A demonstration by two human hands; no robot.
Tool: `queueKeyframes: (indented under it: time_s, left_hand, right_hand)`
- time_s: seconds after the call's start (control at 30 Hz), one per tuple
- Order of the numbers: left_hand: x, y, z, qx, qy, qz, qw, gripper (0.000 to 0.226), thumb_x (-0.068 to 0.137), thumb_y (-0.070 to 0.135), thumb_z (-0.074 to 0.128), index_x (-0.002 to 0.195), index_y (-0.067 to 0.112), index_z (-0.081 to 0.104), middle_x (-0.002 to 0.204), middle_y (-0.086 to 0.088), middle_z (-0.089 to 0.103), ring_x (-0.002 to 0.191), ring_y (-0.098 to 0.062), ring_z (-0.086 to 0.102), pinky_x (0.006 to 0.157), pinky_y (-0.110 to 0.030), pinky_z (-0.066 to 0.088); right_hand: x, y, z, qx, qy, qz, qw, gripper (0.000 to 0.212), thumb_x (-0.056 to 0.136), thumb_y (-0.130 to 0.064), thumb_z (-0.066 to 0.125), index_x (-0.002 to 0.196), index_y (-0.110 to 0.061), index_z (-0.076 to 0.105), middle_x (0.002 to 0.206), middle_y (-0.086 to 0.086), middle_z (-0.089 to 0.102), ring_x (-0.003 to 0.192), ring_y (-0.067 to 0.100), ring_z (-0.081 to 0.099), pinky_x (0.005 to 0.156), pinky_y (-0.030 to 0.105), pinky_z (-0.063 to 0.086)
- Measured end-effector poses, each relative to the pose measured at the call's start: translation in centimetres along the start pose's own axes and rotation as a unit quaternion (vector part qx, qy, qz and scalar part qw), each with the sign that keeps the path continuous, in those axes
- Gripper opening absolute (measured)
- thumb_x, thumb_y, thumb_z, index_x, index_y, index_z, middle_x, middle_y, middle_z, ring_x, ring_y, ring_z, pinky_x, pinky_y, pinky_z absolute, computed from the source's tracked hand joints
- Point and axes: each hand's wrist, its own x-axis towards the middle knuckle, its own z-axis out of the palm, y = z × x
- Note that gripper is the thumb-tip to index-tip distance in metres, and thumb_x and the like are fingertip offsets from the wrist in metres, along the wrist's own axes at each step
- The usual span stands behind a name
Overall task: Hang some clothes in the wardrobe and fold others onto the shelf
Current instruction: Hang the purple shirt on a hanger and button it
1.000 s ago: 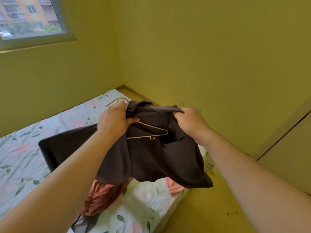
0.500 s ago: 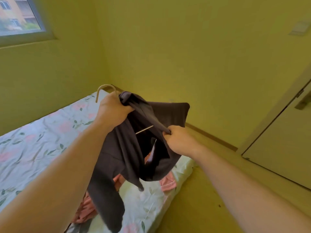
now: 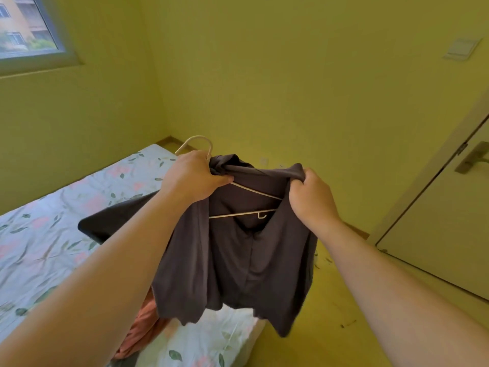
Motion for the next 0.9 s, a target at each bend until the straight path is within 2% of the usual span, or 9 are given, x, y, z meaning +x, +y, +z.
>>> queueKeyframes:
  time_s: [0.07, 0.23, 0.4, 0.5, 0.57, 0.67, 0.73, 0.8, 0.9]
  left_hand:
    - [-0.1, 0.1, 0.4, 0.011, 0.002, 0.002, 1.000, 0.049, 0.073, 0.059, 0.076, 0.078, 0.015, 0.055, 0.071, 0.000, 0.056, 0.066, -0.016, 0.053, 0.053, -0.031, 0.034]
    - [-0.3, 0.1, 1.2, 0.043, 0.031, 0.007, 0.999, 0.047, 0.074, 0.056, 0.076, 0.085, 0.018, 0.052, 0.078, 0.002, 0.056, 0.078, -0.026, 0.056, 0.061, -0.035, 0.044]
    - [-0.7, 0.4, 2.6, 0.087, 0.031, 0.024, 0.995, 0.044, 0.077, 0.048, 0.077, 0.092, 0.018, 0.049, 0.095, -0.008, 0.064, 0.093, -0.034, 0.061, 0.067, -0.039, 0.047]
    - [-0.8, 0.5, 3.5, 0.071, 0.054, 0.019, 0.996, 0.044, 0.079, 0.045, 0.078, 0.096, 0.014, 0.052, 0.098, -0.013, 0.065, 0.094, -0.037, 0.063, 0.068, -0.040, 0.049]
    - [-0.4, 0.5, 3.8, 0.047, 0.064, 0.014, 0.997, 0.042, 0.080, 0.043, 0.077, 0.093, 0.015, 0.049, 0.096, -0.014, 0.065, 0.092, -0.038, 0.062, 0.068, -0.042, 0.050]
    - [0.9, 0.3, 3.6, -0.017, 0.032, -0.034, 0.999, 0.027, 0.083, 0.031, 0.069, 0.090, 0.014, 0.050, 0.091, -0.012, 0.065, 0.089, -0.036, 0.062, 0.067, -0.036, 0.046]
    - [1.6, 0.3, 2.9, -0.095, 0.016, -0.051, 0.994, 0.009, 0.083, 0.020, 0.061, 0.087, 0.014, 0.057, 0.084, -0.007, 0.064, 0.084, -0.031, 0.062, 0.066, -0.031, 0.043]
    - [2.0, 0.5, 1.9, -0.178, 0.001, -0.041, 0.983, 0.009, 0.083, 0.009, 0.056, 0.083, 0.017, 0.059, 0.078, -0.003, 0.063, 0.078, -0.024, 0.061, 0.064, -0.029, 0.044]
    - [1.9, 1.5, 0.4, -0.226, -0.053, 0.024, 0.972, 0.028, 0.084, 0.000, 0.058, 0.080, 0.027, 0.062, 0.074, 0.008, 0.064, 0.073, -0.012, 0.058, 0.064, -0.023, 0.044]
  right_hand:
    - [-0.3, -0.1, 0.3, 0.019, 0.004, 0.000, 1.000, 0.037, 0.103, -0.044, 0.031, 0.105, -0.023, 0.061, 0.097, 0.003, 0.066, 0.090, 0.030, 0.062, 0.077, 0.041, 0.051]
    - [-0.9, -0.8, 0.8, 0.132, -0.029, -0.021, 0.991, 0.037, 0.106, -0.038, 0.035, 0.091, -0.020, 0.064, 0.086, -0.001, 0.067, 0.076, 0.017, 0.059, 0.066, 0.032, 0.044]
    - [-1.7, -2.7, 0.3, 0.217, -0.050, -0.084, 0.971, 0.036, 0.101, -0.022, 0.040, 0.087, -0.023, 0.074, 0.094, 0.002, 0.073, 0.093, 0.022, 0.065, 0.088, 0.041, 0.051]
    - [-2.2, -3.6, 0.1, 0.252, -0.075, -0.125, 0.957, 0.033, 0.088, -0.014, 0.041, 0.093, -0.011, 0.073, 0.095, 0.004, 0.073, 0.097, 0.024, 0.066, 0.093, 0.049, 0.051]
    - [-2.9, -4.2, 0.0, 0.278, -0.084, -0.137, 0.947, 0.032, 0.088, -0.007, 0.041, 0.096, -0.011, 0.071, 0.096, 0.001, 0.073, 0.099, 0.018, 0.067, 0.093, 0.043, 0.052]
    - [-4.4, -4.1, 0.1, 0.294, -0.131, -0.150, 0.935, 0.032, 0.094, 0.001, 0.043, 0.098, -0.017, 0.069, 0.093, -0.003, 0.072, 0.094, 0.009, 0.067, 0.085, 0.023, 0.051]
    - [-5.3, -3.1, 0.2, 0.192, -0.193, -0.147, 0.951, 0.015, 0.098, -0.014, 0.051, 0.092, -0.013, 0.064, 0.084, 0.006, 0.069, 0.077, 0.012, 0.062, 0.074, 0.029, 0.048]
    - [-5.4, -1.4, 0.2, 0.002, -0.310, -0.126, 0.942, 0.023, 0.097, -0.028, 0.054, 0.084, -0.009, 0.058, 0.078, 0.010, 0.064, 0.070, 0.016, 0.055, 0.064, 0.036, 0.044]
    - [-4.9, 1.0, -0.3, -0.278, -0.453, -0.108, 0.840, 0.040, 0.099, -0.043, 0.048, 0.077, -0.010, 0.053, 0.068, 0.008, 0.050, 0.063, 0.023, 0.048, 0.056, 0.035, 0.038]
